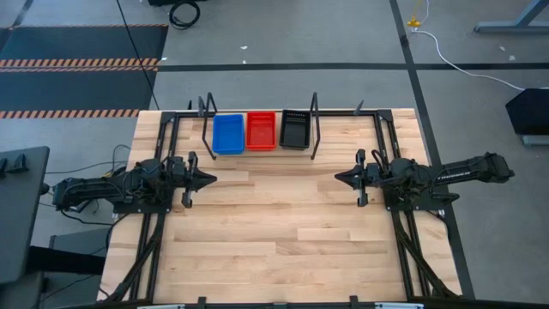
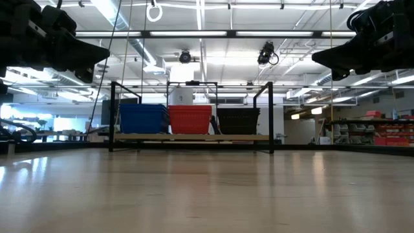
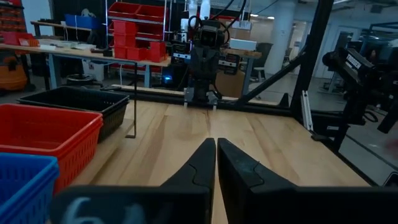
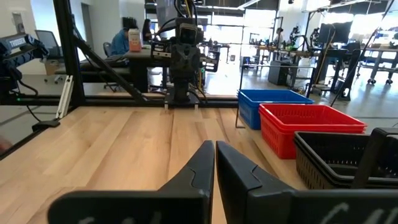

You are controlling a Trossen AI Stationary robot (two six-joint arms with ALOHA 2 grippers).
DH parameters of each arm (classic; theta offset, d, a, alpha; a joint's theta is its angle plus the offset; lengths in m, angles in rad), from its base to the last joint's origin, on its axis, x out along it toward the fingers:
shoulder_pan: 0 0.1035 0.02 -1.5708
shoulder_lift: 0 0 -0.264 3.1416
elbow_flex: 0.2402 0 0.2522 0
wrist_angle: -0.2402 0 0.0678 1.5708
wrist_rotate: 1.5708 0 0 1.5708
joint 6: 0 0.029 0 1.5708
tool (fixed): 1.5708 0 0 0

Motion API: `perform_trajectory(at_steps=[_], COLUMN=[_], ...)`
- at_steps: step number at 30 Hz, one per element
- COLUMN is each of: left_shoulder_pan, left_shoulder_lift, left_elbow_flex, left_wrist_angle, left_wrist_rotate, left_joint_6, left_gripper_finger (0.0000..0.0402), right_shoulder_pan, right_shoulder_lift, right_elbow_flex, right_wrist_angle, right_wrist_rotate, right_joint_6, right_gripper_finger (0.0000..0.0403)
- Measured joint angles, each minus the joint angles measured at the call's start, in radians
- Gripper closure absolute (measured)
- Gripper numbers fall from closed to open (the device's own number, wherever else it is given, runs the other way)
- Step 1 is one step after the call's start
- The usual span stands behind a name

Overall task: Stack baskets on shelf by color
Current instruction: Return to Home Position

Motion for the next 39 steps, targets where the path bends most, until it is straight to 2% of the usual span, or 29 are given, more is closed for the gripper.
perform_trajectory(at_steps=[13,24,39], left_shoulder_pan=[0.000,0.000,0.000], left_shoulder_lift=[0.000,0.000,0.000], left_elbow_flex=[0.000,0.000,0.000], left_wrist_angle=[0.000,0.000,0.000], left_wrist_rotate=[0.000,0.000,0.000], left_joint_6=[0.001,0.000,0.000], left_gripper_finger=[0.0368,0.0378,0.0372], right_shoulder_pan=[0.000,0.000,0.000], right_shoulder_lift=[0.000,0.000,0.000], right_elbow_flex=[0.000,0.000,0.000], right_wrist_angle=[0.000,0.000,0.000], right_wrist_rotate=[0.000,0.000,0.000], right_joint_6=[0.000,0.000,0.000], right_gripper_finger=[0.0379,0.0379,0.0379])
